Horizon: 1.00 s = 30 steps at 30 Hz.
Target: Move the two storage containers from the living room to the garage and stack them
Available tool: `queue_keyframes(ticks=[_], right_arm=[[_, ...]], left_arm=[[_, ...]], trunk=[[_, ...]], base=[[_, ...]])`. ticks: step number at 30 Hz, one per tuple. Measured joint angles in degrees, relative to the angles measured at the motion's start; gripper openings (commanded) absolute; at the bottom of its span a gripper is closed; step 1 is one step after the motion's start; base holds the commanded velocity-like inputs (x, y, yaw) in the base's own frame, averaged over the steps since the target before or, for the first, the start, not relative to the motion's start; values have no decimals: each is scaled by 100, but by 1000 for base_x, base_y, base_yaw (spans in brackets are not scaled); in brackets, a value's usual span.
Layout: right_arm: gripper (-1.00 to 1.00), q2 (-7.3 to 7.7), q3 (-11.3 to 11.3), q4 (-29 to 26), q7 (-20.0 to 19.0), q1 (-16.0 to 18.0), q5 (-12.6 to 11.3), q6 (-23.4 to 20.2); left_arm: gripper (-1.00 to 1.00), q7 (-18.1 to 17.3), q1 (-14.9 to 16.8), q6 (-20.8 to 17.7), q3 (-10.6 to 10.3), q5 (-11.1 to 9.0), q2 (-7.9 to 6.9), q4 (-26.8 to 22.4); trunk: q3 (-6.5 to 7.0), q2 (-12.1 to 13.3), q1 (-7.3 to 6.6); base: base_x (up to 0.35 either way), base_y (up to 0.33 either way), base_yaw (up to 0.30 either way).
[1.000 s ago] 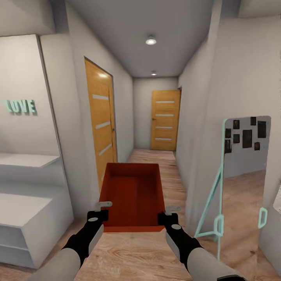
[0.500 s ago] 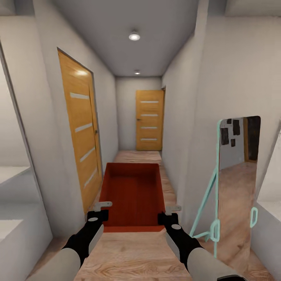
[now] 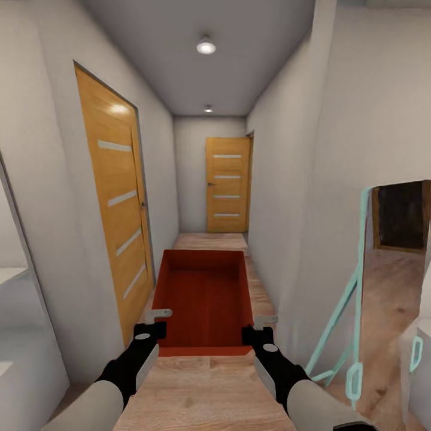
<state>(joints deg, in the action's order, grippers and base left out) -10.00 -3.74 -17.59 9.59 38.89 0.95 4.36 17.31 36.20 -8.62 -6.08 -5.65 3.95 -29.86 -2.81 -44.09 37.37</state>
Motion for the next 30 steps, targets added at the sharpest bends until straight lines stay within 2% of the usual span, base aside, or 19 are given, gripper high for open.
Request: queue_keyframes(ticks=[7, 30], right_arm=[[-100, 0, -22, 17, 12, -2, -35, 13], [-100, 0, -18, 22, 10, -3, -33, 5]], left_arm=[[-100, -17, 3, 4, 31, 40, 6, 25], [-100, -36, 3, -6, 70, 71, 14, 32]], trunk=[[0, 0, 0], [0, 0, 0]], base=[[318, 93, 0], [323, 19, 0]])
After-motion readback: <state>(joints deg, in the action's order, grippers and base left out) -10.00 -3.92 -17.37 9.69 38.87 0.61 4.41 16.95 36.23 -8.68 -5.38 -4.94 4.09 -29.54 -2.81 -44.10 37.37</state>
